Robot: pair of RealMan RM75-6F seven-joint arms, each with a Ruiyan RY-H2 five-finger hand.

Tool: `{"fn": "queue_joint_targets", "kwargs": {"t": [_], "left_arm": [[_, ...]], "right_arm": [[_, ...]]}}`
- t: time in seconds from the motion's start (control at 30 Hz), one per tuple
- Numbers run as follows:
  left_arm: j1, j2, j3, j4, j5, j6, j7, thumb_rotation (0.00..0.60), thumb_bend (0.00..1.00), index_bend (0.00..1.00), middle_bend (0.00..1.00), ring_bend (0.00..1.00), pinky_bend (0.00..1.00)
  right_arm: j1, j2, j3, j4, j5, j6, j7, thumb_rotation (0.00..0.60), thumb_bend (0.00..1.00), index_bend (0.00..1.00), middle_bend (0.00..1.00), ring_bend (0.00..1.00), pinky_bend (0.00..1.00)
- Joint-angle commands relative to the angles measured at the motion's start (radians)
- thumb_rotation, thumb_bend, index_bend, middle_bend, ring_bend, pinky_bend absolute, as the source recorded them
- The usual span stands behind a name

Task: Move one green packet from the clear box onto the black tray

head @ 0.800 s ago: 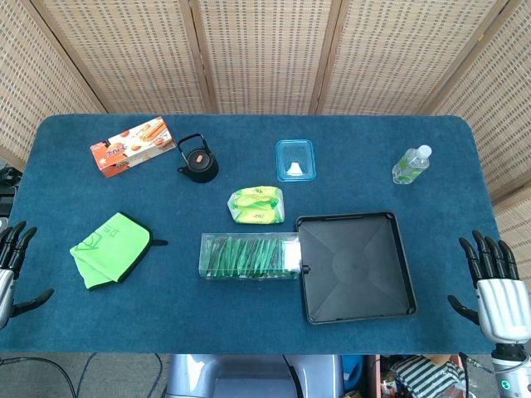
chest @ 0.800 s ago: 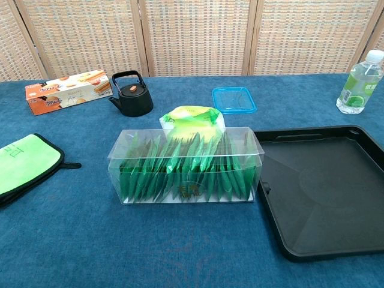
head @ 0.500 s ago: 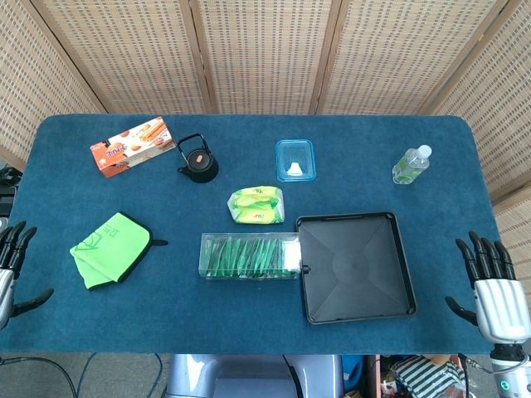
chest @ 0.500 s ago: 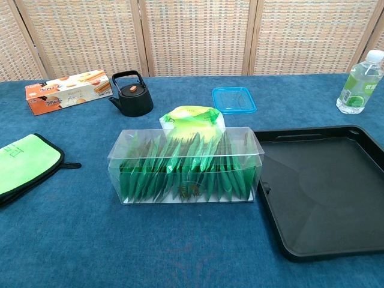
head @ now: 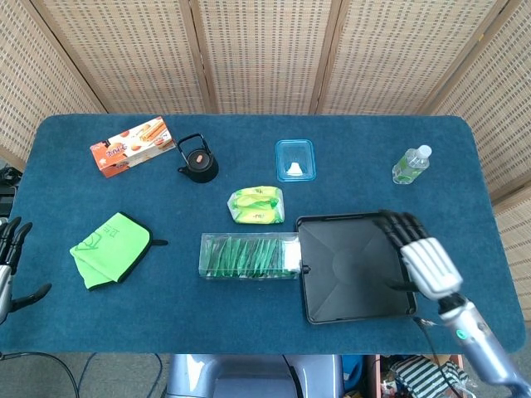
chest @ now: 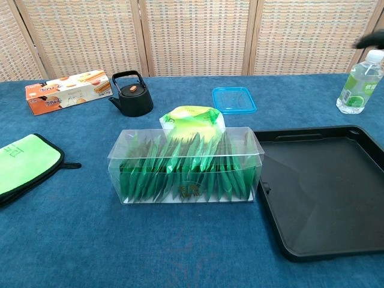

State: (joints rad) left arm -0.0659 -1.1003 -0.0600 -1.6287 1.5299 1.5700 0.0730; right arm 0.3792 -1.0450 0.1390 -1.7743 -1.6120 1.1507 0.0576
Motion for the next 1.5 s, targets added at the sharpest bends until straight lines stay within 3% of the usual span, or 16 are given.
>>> {"fn": "queue_joint_targets", "kwargs": {"t": [0.03,0.2,0.33,0.5,0.73,1.07,1.5], "left_arm": [[-0.004,-0.003,-0.006,0.006,-0.017,-0.013,0.002,0.600,0.06,0.00,0.00,0.00,0.00],[-0.012,-0.005,-0.017,0.013,-0.044,-0.030,-0.002,0.600,0.06,0.00,0.00,0.00,0.00],[-0.015,-0.006,-0.019,0.015,-0.050,-0.036,-0.001,0.600,0.06,0.00,0.00,0.00,0.00],[-0.019,-0.009,-0.020,0.018,-0.059,-0.048,0.005,0.600,0.06,0.00,0.00,0.00,0.00],[-0.024,-0.012,-0.022,0.020,-0.066,-0.057,0.009,0.600,0.06,0.00,0.00,0.00,0.00],[-0.028,-0.013,-0.024,0.021,-0.071,-0.062,0.010,0.600,0.06,0.00,0.00,0.00,0.00],[-0.031,-0.015,-0.023,0.020,-0.074,-0.065,0.017,0.600,0.06,0.00,0.00,0.00,0.00]], "right_arm": [[0.169,-0.023,0.067,-0.070,0.026,-0.172,0.055,0.600,0.02,0.01,0.00,0.00,0.00],[0.301,-0.121,0.107,-0.053,0.149,-0.326,-0.025,0.600,0.09,0.05,0.02,0.00,0.00],[0.364,-0.190,0.122,-0.034,0.255,-0.385,-0.097,0.600,0.14,0.06,0.03,0.00,0.00],[0.434,-0.275,0.136,0.004,0.394,-0.409,-0.199,0.600,0.27,0.08,0.05,0.00,0.00],[0.499,-0.353,0.114,0.032,0.545,-0.389,-0.339,0.600,0.29,0.09,0.07,0.00,0.00],[0.535,-0.413,0.077,0.062,0.640,-0.339,-0.427,0.600,0.32,0.12,0.09,0.00,0.01],[0.550,-0.420,0.042,0.061,0.640,-0.321,-0.439,0.600,0.38,0.12,0.09,0.00,0.01]]}}
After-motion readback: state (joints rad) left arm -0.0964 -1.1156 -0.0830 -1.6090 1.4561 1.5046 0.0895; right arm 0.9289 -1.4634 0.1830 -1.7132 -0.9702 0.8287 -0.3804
